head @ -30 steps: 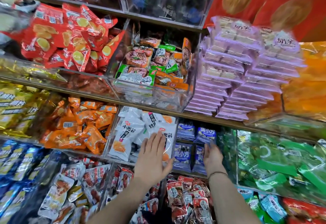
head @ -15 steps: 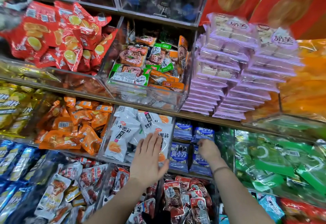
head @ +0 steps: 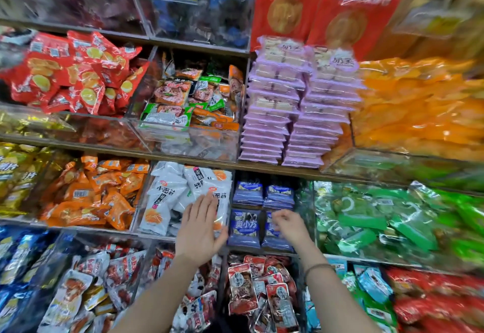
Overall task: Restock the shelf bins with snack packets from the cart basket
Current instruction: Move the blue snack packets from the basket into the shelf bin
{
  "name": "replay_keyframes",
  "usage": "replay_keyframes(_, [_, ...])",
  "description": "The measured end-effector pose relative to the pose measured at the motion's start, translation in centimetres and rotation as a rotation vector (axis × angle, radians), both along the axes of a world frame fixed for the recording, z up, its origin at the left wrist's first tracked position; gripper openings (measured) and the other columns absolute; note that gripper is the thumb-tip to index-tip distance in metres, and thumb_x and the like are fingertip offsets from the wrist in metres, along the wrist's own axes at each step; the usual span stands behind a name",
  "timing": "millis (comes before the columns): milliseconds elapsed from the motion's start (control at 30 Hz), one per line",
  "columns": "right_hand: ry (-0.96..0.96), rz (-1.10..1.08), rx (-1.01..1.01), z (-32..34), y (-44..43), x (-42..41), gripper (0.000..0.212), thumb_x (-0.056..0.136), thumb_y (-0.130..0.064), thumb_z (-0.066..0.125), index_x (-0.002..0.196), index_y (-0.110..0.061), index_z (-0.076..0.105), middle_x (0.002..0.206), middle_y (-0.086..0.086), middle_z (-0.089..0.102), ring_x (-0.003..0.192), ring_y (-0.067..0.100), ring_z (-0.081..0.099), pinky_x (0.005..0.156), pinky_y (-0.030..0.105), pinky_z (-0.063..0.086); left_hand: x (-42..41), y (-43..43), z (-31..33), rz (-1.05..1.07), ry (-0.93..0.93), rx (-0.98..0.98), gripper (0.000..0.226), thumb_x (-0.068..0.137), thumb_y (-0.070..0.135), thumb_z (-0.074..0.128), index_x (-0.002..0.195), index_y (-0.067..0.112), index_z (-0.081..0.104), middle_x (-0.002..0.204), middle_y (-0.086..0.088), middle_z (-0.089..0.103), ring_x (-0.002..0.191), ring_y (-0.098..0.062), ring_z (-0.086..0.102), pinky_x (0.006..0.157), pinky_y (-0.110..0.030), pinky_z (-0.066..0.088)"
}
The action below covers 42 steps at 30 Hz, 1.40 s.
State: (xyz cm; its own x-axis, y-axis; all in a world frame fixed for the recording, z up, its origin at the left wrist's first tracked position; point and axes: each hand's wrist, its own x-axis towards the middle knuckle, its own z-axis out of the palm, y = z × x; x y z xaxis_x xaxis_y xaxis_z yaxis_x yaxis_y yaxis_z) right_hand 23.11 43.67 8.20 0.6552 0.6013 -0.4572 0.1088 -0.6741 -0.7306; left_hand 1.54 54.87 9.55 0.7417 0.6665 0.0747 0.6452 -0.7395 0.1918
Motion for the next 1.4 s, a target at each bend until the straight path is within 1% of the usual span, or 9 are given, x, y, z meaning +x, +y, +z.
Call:
replay_keyframes(200, [0.084, -0.119, 0.136, 0.3, -8.5, -3.5, 0.025, 0.095, -0.009, 0.048, 0.077, -0.022, 0.06, 0.091, 0.009, 0.067, 0.073, 0.019, 0.059, 0.061, 0.025, 0.044, 0.4, -0.9, 1.5, 0.061, -0.026, -0.052, 0.071, 0.086, 0.051, 0.031, 0.139, 0.005, 0.042, 0.15, -0.013, 0.036, 0.138, -0.031, 0.033, 0.113, -0.048, 0.026])
replay_keyframes(300, [0.069, -0.152, 0.169, 0.5, -12.5, -4.5, 0.025, 0.094, -0.009, 0.049, 0.077, -0.024, 0.06, 0.094, 0.011, 0.069, 0.079, 0.022, 0.062, 0.068, 0.033, 0.048, 0.7, -2.4, 2.7, 0.135, -0.152, -0.104, 0.047, 0.083, 0.032, 0.057, 0.122, 0.004, 0.055, 0.126, -0.014, 0.055, 0.116, -0.032, 0.051, 0.096, -0.044, 0.042])
replay_keyframes(433, [0.052, -0.089, 0.088, -1.0, -18.3, -6.1, 0.017, 0.093, -0.011, 0.052, 0.086, -0.017, 0.066, 0.088, -0.003, 0.063, 0.086, 0.018, 0.06, 0.083, 0.032, 0.049, -0.7, -8.7, 2.4, 0.179, -0.338, -0.473, 0.004, 0.089, 0.018, 0.059, 0.09, 0.022, 0.059, 0.086, 0.0, 0.065, 0.079, -0.019, 0.062, 0.066, -0.025, 0.047])
replay_keyframes(533, [0.054, -0.002, -0.036, -3.5, -23.2, -8.1, 0.029, 0.091, -0.009, 0.052, 0.068, -0.026, 0.057, 0.083, 0.002, 0.06, 0.083, 0.011, 0.054, 0.07, 0.023, 0.039, -3.3, -15.0, -0.7, 0.135, -0.183, -0.77, 0.019, 0.091, 0.01, 0.058, 0.076, 0.024, 0.058, 0.077, -0.001, 0.064, 0.071, -0.016, 0.058, 0.06, -0.01, 0.039])
replay_keyframes(667, [0.12, 0.1, -0.307, -7.1, -30.1, -11.4, 0.032, 0.092, -0.012, 0.048, 0.062, -0.016, 0.054, 0.073, 0.009, 0.058, 0.081, 0.009, 0.046, 0.065, 0.023, 0.026, -7.3, -22.5, -5.4, -0.001, 0.327, -0.89, 0.021, 0.097, 0.027, 0.05, 0.094, 0.012, 0.064, 0.103, -0.008, 0.066, 0.102, -0.022, 0.06, 0.085, -0.029, 0.041])
replay_keyframes(767, [0.228, 0.056, -0.394, -8.6, -35.0, -13.8, 0.027, 0.095, -0.013, 0.047, 0.078, -0.001, 0.064, 0.079, 0.013, 0.059, 0.084, 0.01, 0.046, 0.066, 0.025, 0.027, -10.4, -25.9, -7.3, -0.03, 0.541, -0.937, 0.019, 0.096, 0.027, 0.05, 0.077, 0.024, 0.051, 0.098, -0.005, 0.06, 0.1, -0.022, 0.058, 0.083, -0.029, 0.039])
replay_keyframes(833, [0.28, 0.006, -0.414, -10.0, -38.0, -15.6, 0.025, 0.096, -0.011, 0.048, 0.086, 0.004, 0.065, 0.091, 0.022, 0.063, 0.083, 0.018, 0.056, 0.07, 0.029, 0.036, -12.6, -27.4, -8.4, 0.021, 0.556, -1.012, 0.019, 0.095, 0.026, 0.051, 0.077, 0.023, 0.05, 0.091, -0.003, 0.056, 0.087, -0.021, 0.056, 0.078, -0.028, 0.042])
replay_keyframes(967, [0.395, -0.243, -0.433, -11.1, -44.0, -19.4, 0.027, 0.092, -0.01, 0.048, 0.065, -0.012, 0.052, 0.058, 0.005, 0.053, 0.044, 0.014, 0.048, 0.043, 0.02, 0.033, -16.8, -30.3, -9.9, 0.082, 0.569, -1.021, 0.015, 0.094, 0.023, 0.049, 0.08, 0.018, 0.052, 0.091, -0.002, 0.057, 0.082, -0.018, 0.054, 0.076, -0.027, 0.045])
replay_keyframes(1400, [0.471, -0.65, -0.341, -10.1, -59.4, -25.6, 0.021, 0.091, -0.007, 0.046, 0.07, -0.013, 0.046, 0.062, 0.007, 0.049, 0.047, 0.016, 0.041, 0.045, 0.017, 0.023, -23.9, -43.3, -12.3, 0.356, 0.443, -1.198, 0.013, 0.092, 0.014, 0.055, 0.082, 0.008, 0.06, 0.075, -0.007, 0.061, 0.059, -0.019, 0.055, 0.044, -0.019, 0.034])
